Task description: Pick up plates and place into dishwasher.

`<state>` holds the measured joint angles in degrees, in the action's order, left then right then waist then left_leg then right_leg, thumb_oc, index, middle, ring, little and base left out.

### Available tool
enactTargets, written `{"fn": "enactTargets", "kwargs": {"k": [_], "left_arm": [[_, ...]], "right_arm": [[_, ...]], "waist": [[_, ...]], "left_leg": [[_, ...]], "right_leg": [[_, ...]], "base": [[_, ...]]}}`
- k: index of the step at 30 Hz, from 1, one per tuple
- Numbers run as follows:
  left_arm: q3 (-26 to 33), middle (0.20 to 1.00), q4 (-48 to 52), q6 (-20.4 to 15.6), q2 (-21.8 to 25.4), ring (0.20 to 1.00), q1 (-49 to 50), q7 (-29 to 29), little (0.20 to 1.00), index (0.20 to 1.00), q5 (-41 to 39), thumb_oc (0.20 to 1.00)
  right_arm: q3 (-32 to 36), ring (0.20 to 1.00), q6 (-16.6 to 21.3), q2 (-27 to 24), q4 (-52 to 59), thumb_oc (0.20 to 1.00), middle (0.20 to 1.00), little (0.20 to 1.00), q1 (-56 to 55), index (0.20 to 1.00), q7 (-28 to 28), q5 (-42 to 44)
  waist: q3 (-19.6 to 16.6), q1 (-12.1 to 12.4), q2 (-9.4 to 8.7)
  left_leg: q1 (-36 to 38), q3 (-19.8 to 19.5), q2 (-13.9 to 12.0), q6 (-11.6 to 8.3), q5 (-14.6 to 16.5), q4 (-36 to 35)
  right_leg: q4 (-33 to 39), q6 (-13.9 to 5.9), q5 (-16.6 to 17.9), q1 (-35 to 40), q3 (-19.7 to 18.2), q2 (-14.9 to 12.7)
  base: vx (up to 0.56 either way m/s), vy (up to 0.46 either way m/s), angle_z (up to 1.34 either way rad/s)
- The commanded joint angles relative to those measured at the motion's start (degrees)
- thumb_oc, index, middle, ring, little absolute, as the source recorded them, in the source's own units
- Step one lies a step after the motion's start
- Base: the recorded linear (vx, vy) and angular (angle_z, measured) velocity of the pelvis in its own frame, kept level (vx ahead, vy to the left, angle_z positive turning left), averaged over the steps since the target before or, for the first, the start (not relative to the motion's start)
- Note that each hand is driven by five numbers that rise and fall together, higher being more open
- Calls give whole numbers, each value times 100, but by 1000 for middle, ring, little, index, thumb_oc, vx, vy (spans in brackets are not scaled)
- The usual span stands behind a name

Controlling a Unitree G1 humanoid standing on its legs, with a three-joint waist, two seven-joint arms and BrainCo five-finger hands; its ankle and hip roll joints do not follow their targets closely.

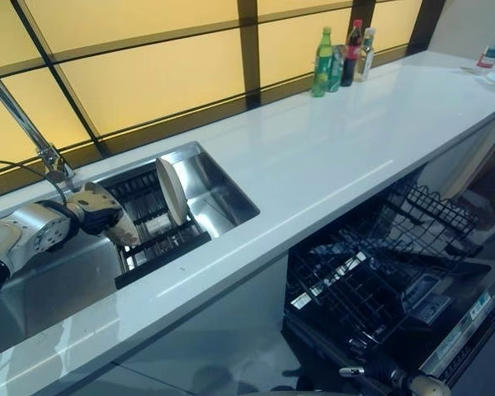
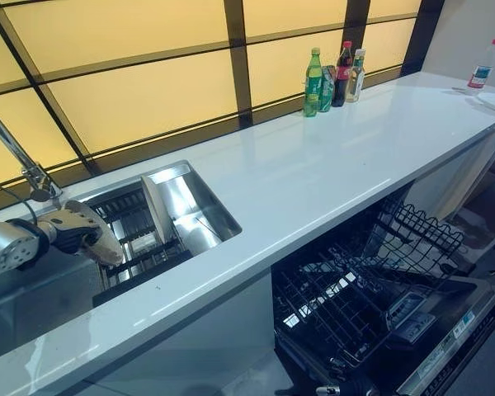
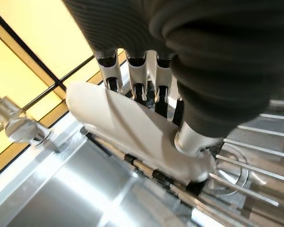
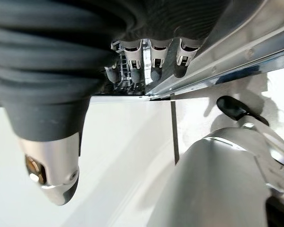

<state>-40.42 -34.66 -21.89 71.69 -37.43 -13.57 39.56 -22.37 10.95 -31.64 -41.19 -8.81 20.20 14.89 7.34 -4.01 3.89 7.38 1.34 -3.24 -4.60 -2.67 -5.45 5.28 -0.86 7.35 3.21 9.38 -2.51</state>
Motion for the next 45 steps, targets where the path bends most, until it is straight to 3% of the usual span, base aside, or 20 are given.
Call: {"fn": "enactTargets", "kwargs": {"k": [1, 7, 18, 23, 29, 36, 40, 45], "left_arm": [[-133, 200, -348, 240, 207, 200, -835, -379, 200, 200, 127, 200], [-280, 200, -395, 503, 222, 200, -861, -707, 200, 200, 182, 200], [132, 200, -210, 721, 248, 200, -866, 263, 200, 200, -227, 200], [466, 200, -150, 575, 227, 200, -670, 840, 200, 200, -382, 200], [428, 200, 179, 321, 350, 200, -789, 1283, 200, 200, -502, 200], [404, 200, 697, 238, 493, 200, -867, 1551, 200, 200, -954, 200], [685, 200, 1163, 254, 520, 200, -676, 1579, 200, 200, -1216, 200], [790, 200, 1484, 123, 563, 200, -617, 1540, 200, 200, -1061, 200]], "right_arm": [[120, 1000, 289, 63, 328, 1000, 1000, 1000, 220, 1000, 57, 264], [71, 1000, 311, 100, 266, 1000, 1000, 1000, 255, 1000, 9, 304], [103, 1000, 337, 146, 395, 1000, 1000, 1000, 178, 1000, 36, 331], [55, 1000, 370, 215, 366, 1000, 1000, 1000, 191, 1000, 27, 330], [-18, 1000, 368, 261, 377, 1000, 1000, 1000, 257, 1000, 31, 333], [-104, 1000, 502, 271, 594, 1000, 1000, 1000, 286, 1000, 116, 468], [-99, 1000, 594, 233, 906, 1000, 1000, 1000, 280, 1000, 93, 503], [-108, 1000, 658, 209, 1013, 1000, 1000, 1000, 299, 1000, 77, 575]], "waist": [[258, -117, -125], [232, -106, -89], [147, -26, -93], [73, 28, -83], [-17, 61, -49], [-110, 91, -26], [-162, 119, -37], [-207, 121, -34]], "left_leg": [[-128, 324, 616, 510, 258, 45], [-103, 307, 619, 497, 259, 45], [-73, 256, 611, 457, 270, 45], [-57, 210, 607, 443, 271, 45], [-22, 203, 595, 428, 287, 45], [38, 193, 592, 422, 310, 45], [56, 184, 589, 422, 316, 45], [72, 174, 591, 426, 325, 45]], "right_leg": [[-28, -730, -156, 59, -142, -263], [-28, -741, -186, 108, -97, -275], [-28, -715, -243, 180, -31, -271], [-28, -696, -280, 223, 0, -269], [-28, -678, -318, 273, 6, -258], [-28, -657, -353, 337, 7, -252], [-28, -642, -370, 362, 9, -249], [-28, -631, -383, 381, 10, -240]], "base": [[0, 0, 0], [0, 0, 0], [-4, -26, 0], [-8, -43, 0], [-6, -37, 5], [6, -39, 2], [3, -40, 0], [0, -6, 0]]}}
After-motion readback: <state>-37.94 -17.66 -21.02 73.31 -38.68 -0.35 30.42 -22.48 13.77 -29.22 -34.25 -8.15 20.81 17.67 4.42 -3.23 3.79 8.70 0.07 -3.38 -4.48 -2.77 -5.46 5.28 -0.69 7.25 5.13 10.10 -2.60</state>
